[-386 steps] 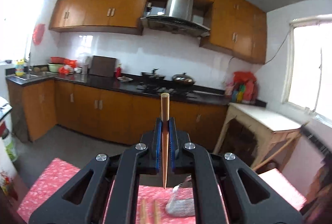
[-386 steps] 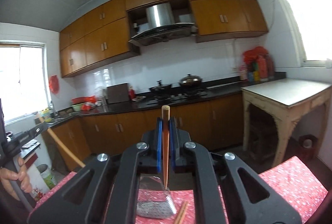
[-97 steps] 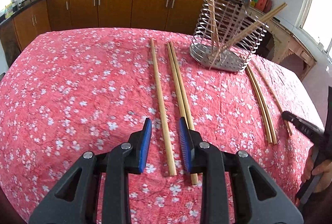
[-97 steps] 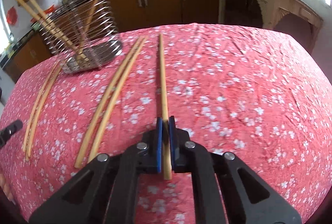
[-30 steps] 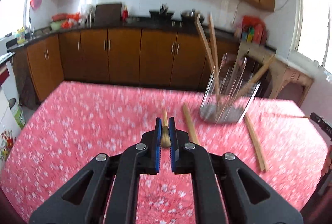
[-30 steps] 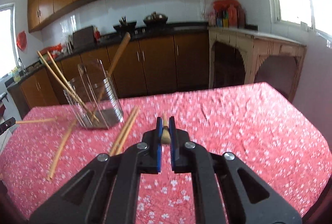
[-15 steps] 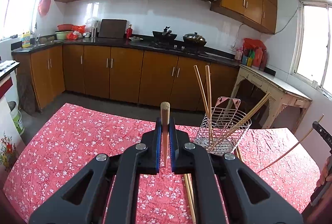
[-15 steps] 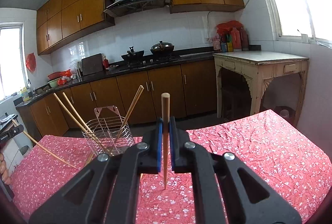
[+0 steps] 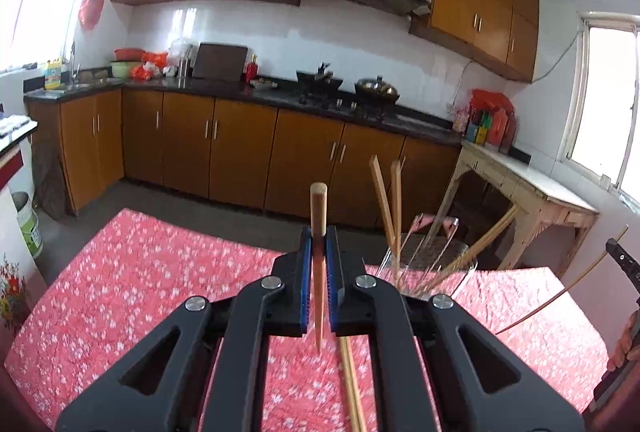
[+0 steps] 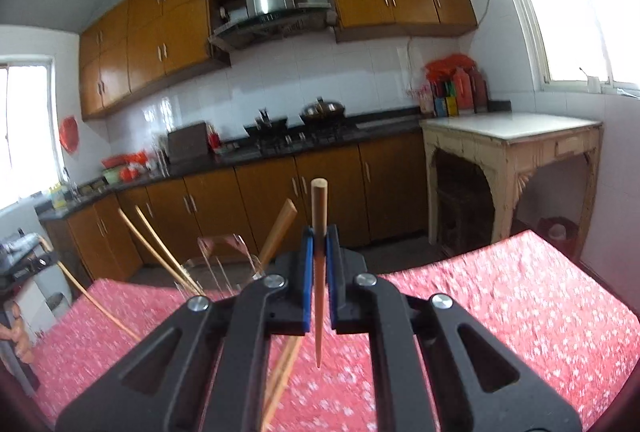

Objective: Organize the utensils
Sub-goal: 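Lift the chopsticks with both tools and carry them toward the wire holder, then lower both held chopsticks into the wire holder and open both tools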

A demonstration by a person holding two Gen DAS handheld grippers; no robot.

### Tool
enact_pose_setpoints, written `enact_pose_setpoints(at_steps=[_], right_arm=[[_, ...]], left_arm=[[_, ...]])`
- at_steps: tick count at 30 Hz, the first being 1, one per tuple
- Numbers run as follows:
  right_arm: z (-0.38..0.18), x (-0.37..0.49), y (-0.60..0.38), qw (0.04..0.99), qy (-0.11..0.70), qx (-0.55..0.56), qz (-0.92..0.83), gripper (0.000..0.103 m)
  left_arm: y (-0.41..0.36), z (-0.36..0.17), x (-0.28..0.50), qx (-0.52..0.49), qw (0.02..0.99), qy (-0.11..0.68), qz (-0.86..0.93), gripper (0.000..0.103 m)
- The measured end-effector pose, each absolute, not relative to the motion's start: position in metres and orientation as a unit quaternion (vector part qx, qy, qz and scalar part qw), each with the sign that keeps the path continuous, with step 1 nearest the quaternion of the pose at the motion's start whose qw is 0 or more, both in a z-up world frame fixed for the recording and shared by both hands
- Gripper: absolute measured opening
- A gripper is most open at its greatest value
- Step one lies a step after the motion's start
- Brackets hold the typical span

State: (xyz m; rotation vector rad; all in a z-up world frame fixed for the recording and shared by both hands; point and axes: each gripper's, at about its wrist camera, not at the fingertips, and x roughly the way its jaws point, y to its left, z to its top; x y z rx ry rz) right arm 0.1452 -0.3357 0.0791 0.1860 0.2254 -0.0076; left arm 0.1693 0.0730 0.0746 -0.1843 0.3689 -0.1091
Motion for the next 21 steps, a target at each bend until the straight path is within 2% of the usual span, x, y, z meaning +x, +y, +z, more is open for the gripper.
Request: enact_pose_setpoints(at_steps=[7,12,17,21], right_arm=[[0.137,0.150,-0.338,0.988,0.060,0.136,0.044,0.007],[0.155,0.172,-0.323,0.989,0.043,0.130,0.059,0.007],[0.156,0.200,-0.306,0.989,0.041,0.122,0.076,0.007],[0.147,0.222,-0.297,0.987,0.050,0.124,0.085,0.007]], left_arm=[[0.054,0.137,0.168,-0.109,0.984,0.123,-0.068,0.007],[0.032,0.172,0.177,-0.126,0.986,0.079,-0.069,0.007],[0.012,0.184,0.194,-0.131,0.987,0.056,-0.068,0.007],[-0.005,0.172,0.215,-0.124,0.988,0.064,-0.068,0.007]])
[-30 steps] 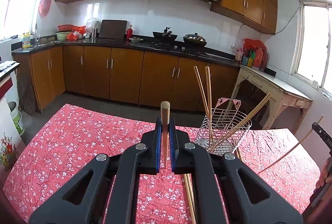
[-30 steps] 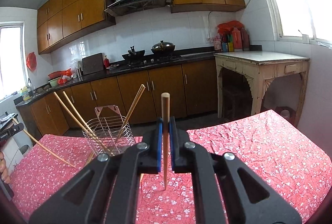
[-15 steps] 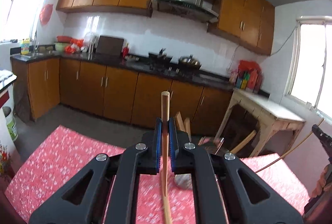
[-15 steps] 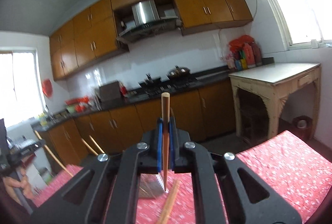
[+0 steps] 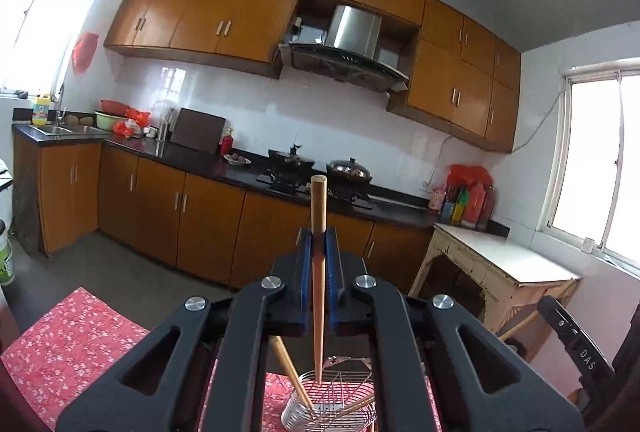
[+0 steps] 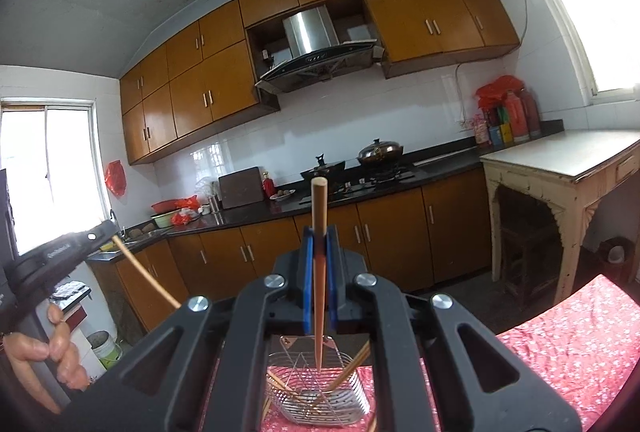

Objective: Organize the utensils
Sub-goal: 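Lower both held chopsticks into the wire holder and open both tools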

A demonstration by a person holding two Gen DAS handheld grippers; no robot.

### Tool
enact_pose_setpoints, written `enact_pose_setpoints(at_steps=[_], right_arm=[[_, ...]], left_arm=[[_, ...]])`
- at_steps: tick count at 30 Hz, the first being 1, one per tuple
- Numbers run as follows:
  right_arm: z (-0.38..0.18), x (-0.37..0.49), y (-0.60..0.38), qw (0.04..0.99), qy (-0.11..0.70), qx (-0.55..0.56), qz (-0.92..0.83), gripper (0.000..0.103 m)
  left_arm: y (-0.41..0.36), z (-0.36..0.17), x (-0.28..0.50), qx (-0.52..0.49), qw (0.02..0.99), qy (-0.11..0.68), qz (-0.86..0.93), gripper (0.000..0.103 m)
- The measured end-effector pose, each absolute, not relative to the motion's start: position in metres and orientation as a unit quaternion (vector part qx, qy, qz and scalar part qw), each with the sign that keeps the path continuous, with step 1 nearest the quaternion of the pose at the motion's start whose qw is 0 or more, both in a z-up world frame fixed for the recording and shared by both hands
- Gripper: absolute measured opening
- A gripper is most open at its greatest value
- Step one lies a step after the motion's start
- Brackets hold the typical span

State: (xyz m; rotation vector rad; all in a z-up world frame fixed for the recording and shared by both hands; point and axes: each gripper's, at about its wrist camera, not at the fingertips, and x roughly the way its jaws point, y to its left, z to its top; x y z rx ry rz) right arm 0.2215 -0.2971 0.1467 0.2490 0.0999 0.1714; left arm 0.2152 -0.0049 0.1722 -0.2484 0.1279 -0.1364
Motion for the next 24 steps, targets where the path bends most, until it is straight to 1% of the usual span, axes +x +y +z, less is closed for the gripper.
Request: enact_pose_setpoints(at_steps=[14,24], right_arm=[[0.097,0.271,-0.282,0.978,0.125,0.130,0.105,0.007],[0.072,0.294,-0.281,0.966,0.173,0.158,0.106,0.007]], left_arm=[[-0.013,0.111,0.254,-0.128,0.977,0.154,-0.075,0.007],[-0.011,0.093,0.271,-0.121,0.971,0.196,-0.069,0.007]])
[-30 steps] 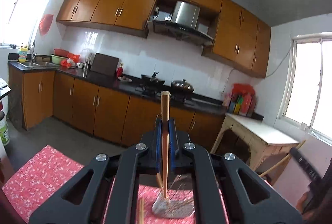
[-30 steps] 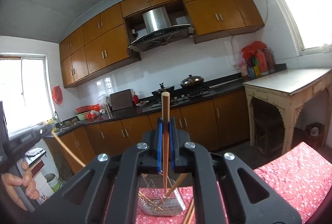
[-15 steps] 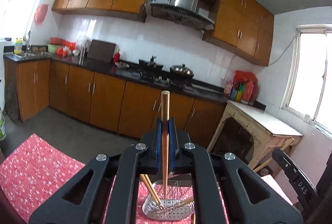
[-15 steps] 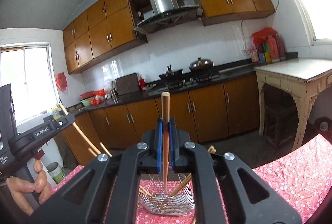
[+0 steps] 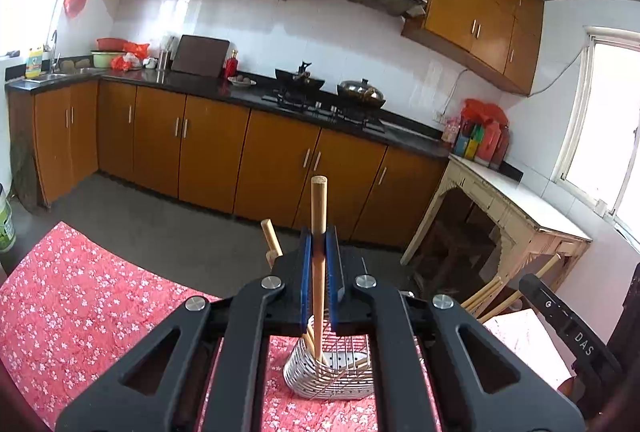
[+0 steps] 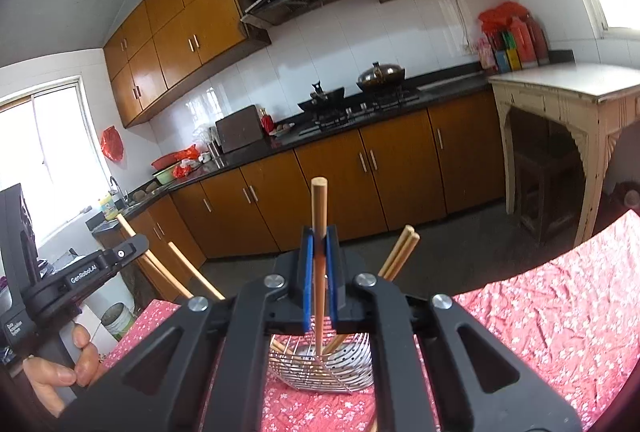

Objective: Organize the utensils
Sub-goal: 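Lower both held chopsticks into the wire holder and open both tools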

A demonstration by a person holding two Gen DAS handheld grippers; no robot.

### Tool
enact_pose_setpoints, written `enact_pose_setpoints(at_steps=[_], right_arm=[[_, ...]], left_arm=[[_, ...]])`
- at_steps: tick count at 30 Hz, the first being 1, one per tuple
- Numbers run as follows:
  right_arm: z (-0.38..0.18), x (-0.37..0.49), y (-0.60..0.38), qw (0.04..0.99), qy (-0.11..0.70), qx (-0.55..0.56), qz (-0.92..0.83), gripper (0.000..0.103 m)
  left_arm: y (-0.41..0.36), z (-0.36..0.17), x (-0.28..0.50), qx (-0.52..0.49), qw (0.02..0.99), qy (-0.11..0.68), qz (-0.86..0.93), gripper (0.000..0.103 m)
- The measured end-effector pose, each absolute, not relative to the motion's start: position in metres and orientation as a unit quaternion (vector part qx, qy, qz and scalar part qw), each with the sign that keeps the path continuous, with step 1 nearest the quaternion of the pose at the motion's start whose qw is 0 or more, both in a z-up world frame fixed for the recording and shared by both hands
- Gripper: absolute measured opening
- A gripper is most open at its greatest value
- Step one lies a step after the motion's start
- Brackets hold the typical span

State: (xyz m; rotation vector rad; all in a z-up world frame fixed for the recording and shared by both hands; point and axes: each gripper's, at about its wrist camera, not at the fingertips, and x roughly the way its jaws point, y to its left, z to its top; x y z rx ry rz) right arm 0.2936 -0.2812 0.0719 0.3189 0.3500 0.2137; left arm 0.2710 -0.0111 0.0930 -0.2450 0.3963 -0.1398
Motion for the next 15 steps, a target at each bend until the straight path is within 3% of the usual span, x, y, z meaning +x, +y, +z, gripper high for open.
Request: enact_pose_setpoints(at_steps=[12,15], right_arm=[[0.055,0.301,-0.296,0.961,0.200,0.174,0.082,0.012],[0.059,0.293,-0.304,0.963,0.192,0.176,0.073,0.020]], left_arm=[[-0.009,0.089,0.277,-0.115,0.966,0.223,-0.058,0.008],[-0.003,0.093,0.273,-0.120,0.966,0.222,-0.055,0.008]])
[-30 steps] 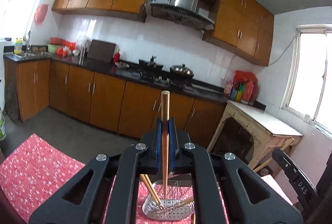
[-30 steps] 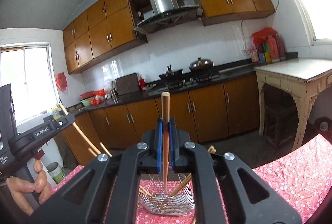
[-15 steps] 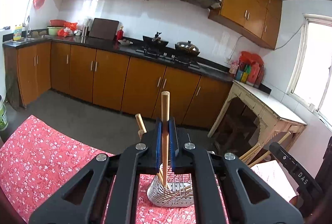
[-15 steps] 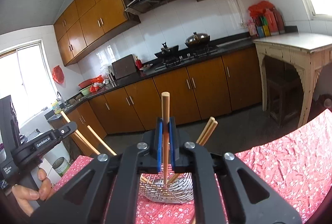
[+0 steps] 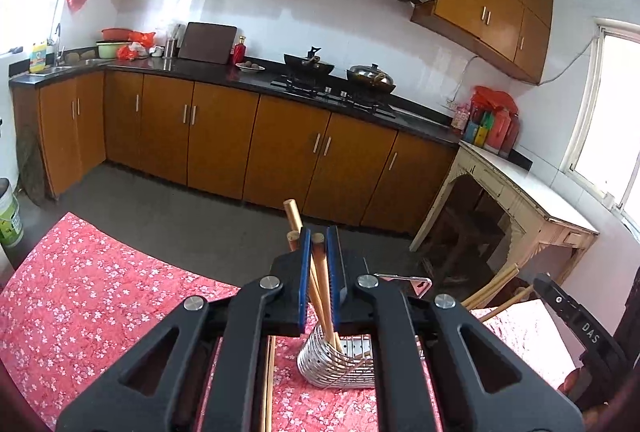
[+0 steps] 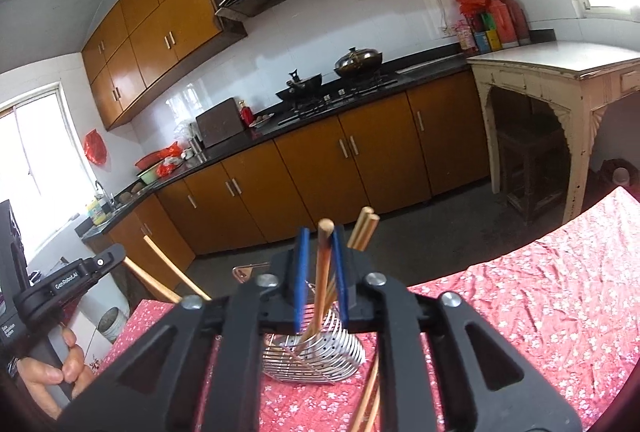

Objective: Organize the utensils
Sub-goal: 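Lower both held chopsticks into the wire holder and open both tools, then move both open tools back over the loose chopsticks on the cloth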

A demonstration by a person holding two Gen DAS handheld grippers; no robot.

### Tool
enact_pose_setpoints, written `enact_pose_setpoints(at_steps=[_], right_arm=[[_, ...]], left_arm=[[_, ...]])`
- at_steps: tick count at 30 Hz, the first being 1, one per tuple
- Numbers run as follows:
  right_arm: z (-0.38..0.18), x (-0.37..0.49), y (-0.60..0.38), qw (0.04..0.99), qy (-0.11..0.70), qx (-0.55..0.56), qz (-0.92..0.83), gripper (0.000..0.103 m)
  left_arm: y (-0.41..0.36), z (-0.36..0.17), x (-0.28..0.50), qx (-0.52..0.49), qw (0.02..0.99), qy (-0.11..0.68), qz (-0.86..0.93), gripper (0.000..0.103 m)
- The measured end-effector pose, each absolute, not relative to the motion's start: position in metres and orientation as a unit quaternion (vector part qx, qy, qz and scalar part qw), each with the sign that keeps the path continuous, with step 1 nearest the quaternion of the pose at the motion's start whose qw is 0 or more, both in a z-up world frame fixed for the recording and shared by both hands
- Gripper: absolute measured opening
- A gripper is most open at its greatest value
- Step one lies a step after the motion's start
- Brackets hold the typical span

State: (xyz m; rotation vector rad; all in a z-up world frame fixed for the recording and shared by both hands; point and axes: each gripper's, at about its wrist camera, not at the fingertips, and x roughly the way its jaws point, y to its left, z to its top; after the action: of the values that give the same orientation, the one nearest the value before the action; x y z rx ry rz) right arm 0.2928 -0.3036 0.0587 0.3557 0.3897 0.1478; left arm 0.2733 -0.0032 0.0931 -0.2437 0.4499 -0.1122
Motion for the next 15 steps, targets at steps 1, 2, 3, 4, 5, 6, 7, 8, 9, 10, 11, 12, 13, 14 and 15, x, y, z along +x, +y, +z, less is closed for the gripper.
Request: enact_pose_setpoints(at_steps=[1,2,3,4,5,6,7,8,9,10,11,12,13,14,15], right_arm=[[0.061,0.290,-0.305,0.964,0.190,0.175,0.070,0.023],[0.063,0.287,-0.307,0.965,0.186,0.173,0.066,0.023],[0.065,0.282,-0.310,0.966,0.182,0.173,0.061,0.024],[0.067,0.277,-0.313,0.967,0.179,0.174,0.059,0.025],[0.068,0.274,-0.315,0.967,0.177,0.175,0.057,0.026],[0.068,0.267,-0.318,0.967,0.175,0.176,0.054,0.026],[0.068,0.262,-0.321,0.967,0.173,0.177,0.051,0.027],[0.067,0.257,-0.323,0.968,0.173,0.177,0.049,0.027],[0.066,0.251,-0.326,0.968,0.173,0.175,0.044,0.027],[0.064,0.246,-0.328,0.968,0.175,0.175,0.040,0.027],[0.059,0.239,-0.330,0.967,0.179,0.174,0.037,0.027],[0.055,0.234,-0.331,0.967,0.184,0.175,0.036,0.027],[0.051,0.231,-0.332,0.966,0.189,0.175,0.034,0.027],[0.044,0.226,-0.334,0.964,0.197,0.175,0.030,0.027],[0.034,0.223,-0.335,0.962,0.211,0.174,0.025,0.027]], left_arm=[[-0.002,0.094,0.271,-0.120,0.966,0.221,-0.054,0.008],[0.000,0.097,0.268,-0.120,0.967,0.218,-0.051,0.008],[0.002,0.099,0.265,-0.120,0.968,0.215,-0.049,0.009],[0.004,0.101,0.263,-0.121,0.968,0.214,-0.048,0.010],[0.005,0.103,0.260,-0.122,0.969,0.211,-0.046,0.017],[0.007,0.105,0.257,-0.123,0.969,0.209,-0.043,0.025],[0.010,0.107,0.252,-0.123,0.970,0.204,-0.039,0.028],[0.012,0.109,0.247,-0.123,0.971,0.200,-0.036,0.029],[0.016,0.110,0.241,-0.123,0.972,0.198,-0.035,0.029],[0.017,0.110,0.239,-0.123,0.972,0.197,-0.034,0.029],[0.021,0.110,0.233,-0.123,0.972,0.197,-0.031,0.029],[0.023,0.110,0.231,-0.123,0.972,0.198,-0.029,0.029],[0.027,0.107,0.225,-0.121,0.972,0.200,-0.028,0.029],[0.030,0.103,0.220,-0.119,0.972,0.202,-0.025,0.029],[0.032,0.098,0.216,-0.113,0.972,0.205,-0.020,0.029]])
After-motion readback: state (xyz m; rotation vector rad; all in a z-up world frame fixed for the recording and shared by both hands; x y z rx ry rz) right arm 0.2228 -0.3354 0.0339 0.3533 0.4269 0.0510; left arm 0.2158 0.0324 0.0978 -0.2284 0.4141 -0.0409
